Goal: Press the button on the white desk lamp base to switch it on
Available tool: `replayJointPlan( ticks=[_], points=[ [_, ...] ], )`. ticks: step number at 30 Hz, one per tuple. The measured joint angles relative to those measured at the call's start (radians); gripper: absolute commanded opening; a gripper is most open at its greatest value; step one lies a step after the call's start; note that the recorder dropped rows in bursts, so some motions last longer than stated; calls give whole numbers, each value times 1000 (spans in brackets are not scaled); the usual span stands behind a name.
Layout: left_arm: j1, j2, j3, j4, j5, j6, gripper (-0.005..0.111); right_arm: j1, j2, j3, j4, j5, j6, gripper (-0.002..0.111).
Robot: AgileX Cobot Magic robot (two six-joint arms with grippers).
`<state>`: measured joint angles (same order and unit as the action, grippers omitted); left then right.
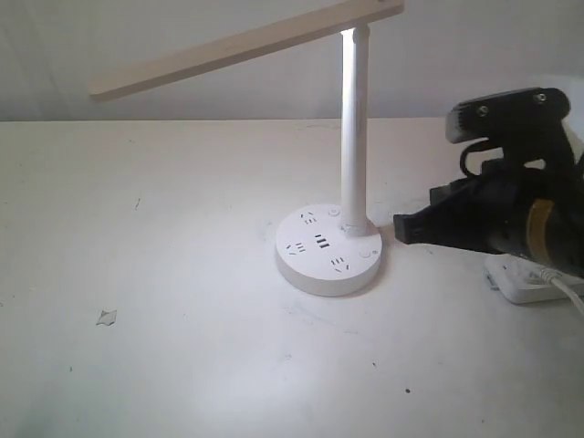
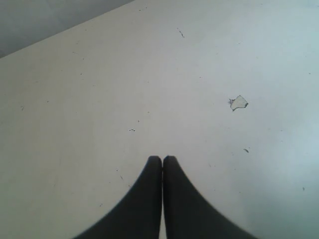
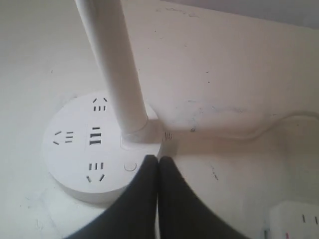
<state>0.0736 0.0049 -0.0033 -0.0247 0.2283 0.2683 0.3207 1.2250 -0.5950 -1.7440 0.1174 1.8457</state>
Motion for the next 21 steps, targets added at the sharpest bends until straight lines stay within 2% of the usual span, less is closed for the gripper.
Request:
replayJointPlan(
  ticks=[8,14,21],
  points=[
    [0,0,0,0,0,0,0,0,-453,224,0,31,5,0],
    [0,0,0,0,0,2,0,0,-844,287,15,205,210,0],
    [0,0,0,0,0,2,0,0,-970,287,109,140,248,0]
  ],
)
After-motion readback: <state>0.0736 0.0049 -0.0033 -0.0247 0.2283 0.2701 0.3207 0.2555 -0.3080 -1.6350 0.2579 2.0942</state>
